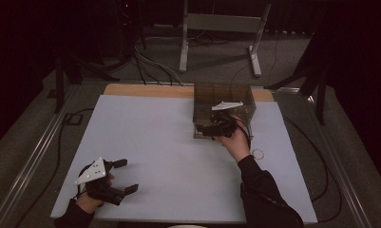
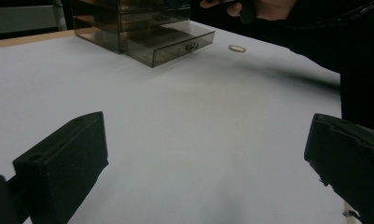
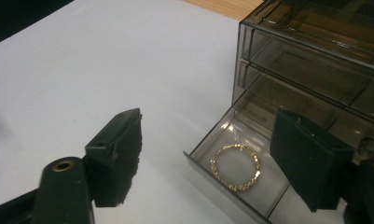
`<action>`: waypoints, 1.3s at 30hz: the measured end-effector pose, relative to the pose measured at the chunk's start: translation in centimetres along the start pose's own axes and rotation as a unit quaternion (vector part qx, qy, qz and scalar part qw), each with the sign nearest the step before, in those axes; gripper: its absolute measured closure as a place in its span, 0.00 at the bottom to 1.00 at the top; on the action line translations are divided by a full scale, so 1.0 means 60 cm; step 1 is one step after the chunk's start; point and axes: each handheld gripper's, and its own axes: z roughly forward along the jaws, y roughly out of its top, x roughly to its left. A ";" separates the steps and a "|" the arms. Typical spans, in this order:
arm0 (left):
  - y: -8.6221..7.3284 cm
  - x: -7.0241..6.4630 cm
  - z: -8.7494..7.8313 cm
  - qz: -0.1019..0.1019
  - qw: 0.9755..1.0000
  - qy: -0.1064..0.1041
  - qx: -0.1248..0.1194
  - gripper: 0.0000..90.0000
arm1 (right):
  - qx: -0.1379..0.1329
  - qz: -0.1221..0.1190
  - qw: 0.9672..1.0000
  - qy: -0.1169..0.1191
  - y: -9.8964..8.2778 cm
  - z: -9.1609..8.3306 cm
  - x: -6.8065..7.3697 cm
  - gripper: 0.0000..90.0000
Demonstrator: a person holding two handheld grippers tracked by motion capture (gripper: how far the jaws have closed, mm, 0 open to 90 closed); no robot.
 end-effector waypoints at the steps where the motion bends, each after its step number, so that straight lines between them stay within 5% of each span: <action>1: 0.000 0.000 0.000 0.000 1.000 0.001 0.001 0.00 | -0.002 0.003 1.000 0.003 0.000 -0.003 0.001 0.20; 9: 0.000 0.000 0.000 0.000 1.000 0.001 -0.001 0.00 | -0.017 0.002 1.000 -0.006 -0.002 -0.030 0.001 0.15; 14: 0.000 0.001 0.000 0.000 1.000 0.001 -0.002 0.01 | -0.022 -0.003 1.000 0.012 -0.012 -0.053 -0.008 0.03; 39: 0.001 -0.001 0.002 0.000 1.000 -0.001 0.001 0.00 | -0.038 0.034 0.998 -0.033 -0.101 -0.156 -0.070 0.03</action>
